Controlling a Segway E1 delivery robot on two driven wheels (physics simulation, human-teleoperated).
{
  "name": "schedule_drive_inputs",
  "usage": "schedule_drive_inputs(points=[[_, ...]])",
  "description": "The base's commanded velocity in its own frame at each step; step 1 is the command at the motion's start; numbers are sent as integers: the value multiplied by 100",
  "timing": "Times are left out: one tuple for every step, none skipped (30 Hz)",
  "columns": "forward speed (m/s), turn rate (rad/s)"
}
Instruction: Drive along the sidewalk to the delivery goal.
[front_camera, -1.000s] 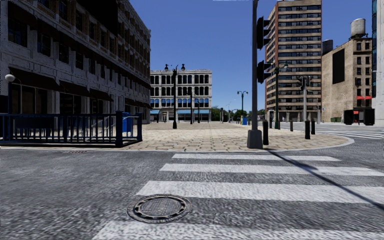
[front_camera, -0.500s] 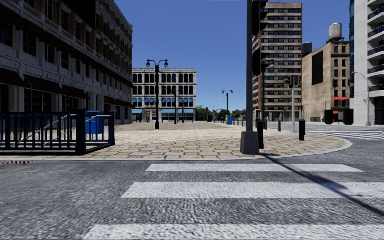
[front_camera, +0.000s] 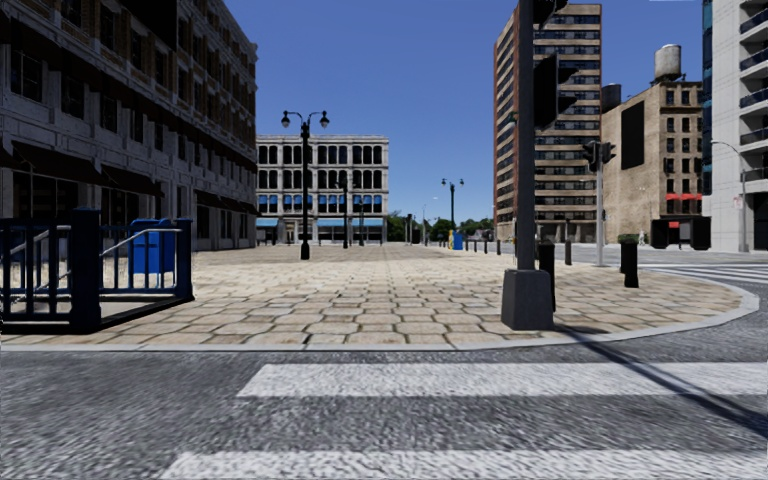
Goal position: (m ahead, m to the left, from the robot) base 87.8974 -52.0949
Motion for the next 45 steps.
schedule_drive_inputs(points=[[200, -14], [200, -14], [200, -7], [200, 0], [200, 0], [200, 0], [200, 0], [200, 0], [200, 0], [200, 0], [200, 0], [200, 0], [200, 0], [200, 0], [200, 0], [200, 0], [200, 0], [200, 0], [200, 0], [200, 0], [200, 0], [200, 0], [200, 0], [200, 0], [195, 0], [171, 0], [144, 0], [144, 0], [133, 0], [128, 0], [127, 0], [126, 0], [126, 0], [126, 0], [126, 0], [126, 0], [126, 0], [126, 0], [126, 0], [126, 0], [126, 0], [126, 0], [126, 0], [126, 0], [126, 0]])
